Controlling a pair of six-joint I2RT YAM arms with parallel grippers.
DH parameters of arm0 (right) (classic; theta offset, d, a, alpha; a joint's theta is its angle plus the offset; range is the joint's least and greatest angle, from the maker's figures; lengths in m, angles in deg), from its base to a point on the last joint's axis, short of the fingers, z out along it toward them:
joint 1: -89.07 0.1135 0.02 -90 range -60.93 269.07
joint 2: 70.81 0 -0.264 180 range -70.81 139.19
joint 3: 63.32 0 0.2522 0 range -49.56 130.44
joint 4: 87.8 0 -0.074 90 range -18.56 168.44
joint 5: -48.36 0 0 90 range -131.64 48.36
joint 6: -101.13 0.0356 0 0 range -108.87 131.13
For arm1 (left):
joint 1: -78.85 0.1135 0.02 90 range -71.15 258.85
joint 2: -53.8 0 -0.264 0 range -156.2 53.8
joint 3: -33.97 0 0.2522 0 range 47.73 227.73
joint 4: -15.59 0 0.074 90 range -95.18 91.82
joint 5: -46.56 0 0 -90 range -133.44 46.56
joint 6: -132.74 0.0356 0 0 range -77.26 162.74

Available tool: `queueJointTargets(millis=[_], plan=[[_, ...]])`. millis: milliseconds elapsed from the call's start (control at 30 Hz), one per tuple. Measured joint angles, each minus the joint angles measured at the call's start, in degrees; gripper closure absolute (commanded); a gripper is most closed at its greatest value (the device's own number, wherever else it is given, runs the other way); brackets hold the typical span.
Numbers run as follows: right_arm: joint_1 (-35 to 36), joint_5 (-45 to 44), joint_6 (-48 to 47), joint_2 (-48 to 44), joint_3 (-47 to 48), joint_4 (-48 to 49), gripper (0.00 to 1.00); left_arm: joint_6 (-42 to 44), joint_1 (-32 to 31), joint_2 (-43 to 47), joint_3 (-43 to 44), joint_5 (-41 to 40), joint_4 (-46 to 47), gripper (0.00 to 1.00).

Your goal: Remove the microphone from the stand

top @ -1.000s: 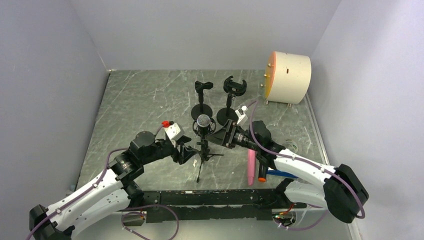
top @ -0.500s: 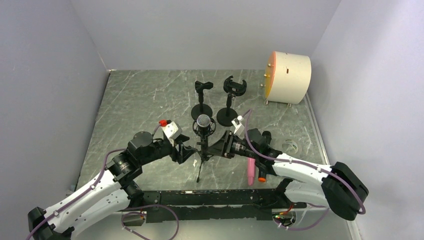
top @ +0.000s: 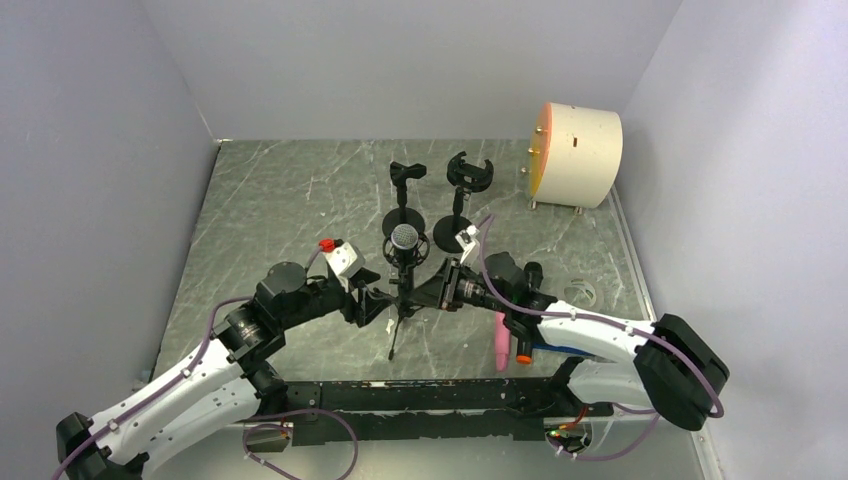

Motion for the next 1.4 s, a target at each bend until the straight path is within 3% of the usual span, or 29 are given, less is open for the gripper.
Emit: queueJointTargets(millis=[167, 367, 500, 900, 1400], plan=[[0.4, -0.7, -6.5, -0.8, 2.8, -5.7, 0.73, 0.0, 0.0, 0.0, 0.1, -0.1, 0.3, 0.33], [0.4, -1.4, -12.0, -1.9, 4.3, -10.2, 0.45, -1.6, 0.0, -1.5, 0.4, -1.8, 3.4, 0.29], [0.3, -2.0, -13.4, -3.9, 4.2, -13.5, 0.35, -3.9, 0.0, -2.6, 0.4, -5.0, 4.9, 0.20], [0.3, -12.9, -22.5, -21.1, 6.9, -24.2, 0.27, -21.6, 0.0, -9.2, 6.2, -19.7, 1.6, 0.20], [0.3, -17.1, -39.3, -19.6, 18.4, -28.3, 0.26, -28.5, 0.0, -11.9, 6.3, -21.4, 0.0, 0.21]])
